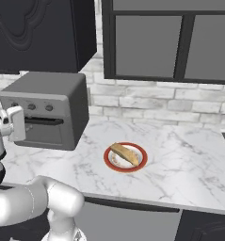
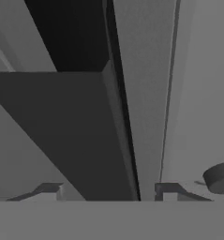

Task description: Open the toaster oven door. Place the baguette on the bottom rack in the toaster oven and place the chicken drumstick on the top rack.

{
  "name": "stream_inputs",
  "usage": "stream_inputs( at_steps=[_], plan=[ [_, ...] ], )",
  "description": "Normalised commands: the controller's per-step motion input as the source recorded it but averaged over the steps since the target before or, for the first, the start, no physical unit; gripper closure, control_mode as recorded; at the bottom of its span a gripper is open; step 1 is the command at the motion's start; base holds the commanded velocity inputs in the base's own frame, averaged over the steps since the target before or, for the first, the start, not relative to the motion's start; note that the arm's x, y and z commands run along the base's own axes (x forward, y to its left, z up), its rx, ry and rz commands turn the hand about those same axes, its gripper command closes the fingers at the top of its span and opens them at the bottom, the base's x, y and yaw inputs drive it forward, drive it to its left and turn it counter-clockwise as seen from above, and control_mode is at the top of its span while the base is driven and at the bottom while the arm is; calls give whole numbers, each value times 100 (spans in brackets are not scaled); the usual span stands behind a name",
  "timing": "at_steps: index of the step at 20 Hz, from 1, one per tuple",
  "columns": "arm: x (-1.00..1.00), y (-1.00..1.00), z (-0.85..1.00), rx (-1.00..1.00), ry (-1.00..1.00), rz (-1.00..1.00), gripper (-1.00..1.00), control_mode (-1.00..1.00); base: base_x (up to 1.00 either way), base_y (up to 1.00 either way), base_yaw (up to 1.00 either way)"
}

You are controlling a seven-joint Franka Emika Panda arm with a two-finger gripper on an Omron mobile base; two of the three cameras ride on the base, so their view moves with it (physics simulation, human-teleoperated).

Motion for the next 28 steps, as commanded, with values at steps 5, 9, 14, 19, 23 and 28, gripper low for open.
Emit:
stream_inputs(
  at_steps=[5, 9, 14, 19, 23, 28],
  plan=[
    [12, -6, 2, 8, 0, 0, 100, -100, 0, 0, 0],
    [0, -8, 0, 13, 0, 0, 100, -100, 0, 0, 0],
    [11, 0, -4, 15, 0, 0, 100, -100, 0, 0, 0],
    [36, 0, -45, 4, 8, 2, 100, -100, 0, 0, 0],
    [27, 11, -89, -2, 19, 9, 100, -100, 0, 0, 0],
    [26, 21, -94, -3, 13, 10, 100, -100, 0, 0, 0]
  ],
)
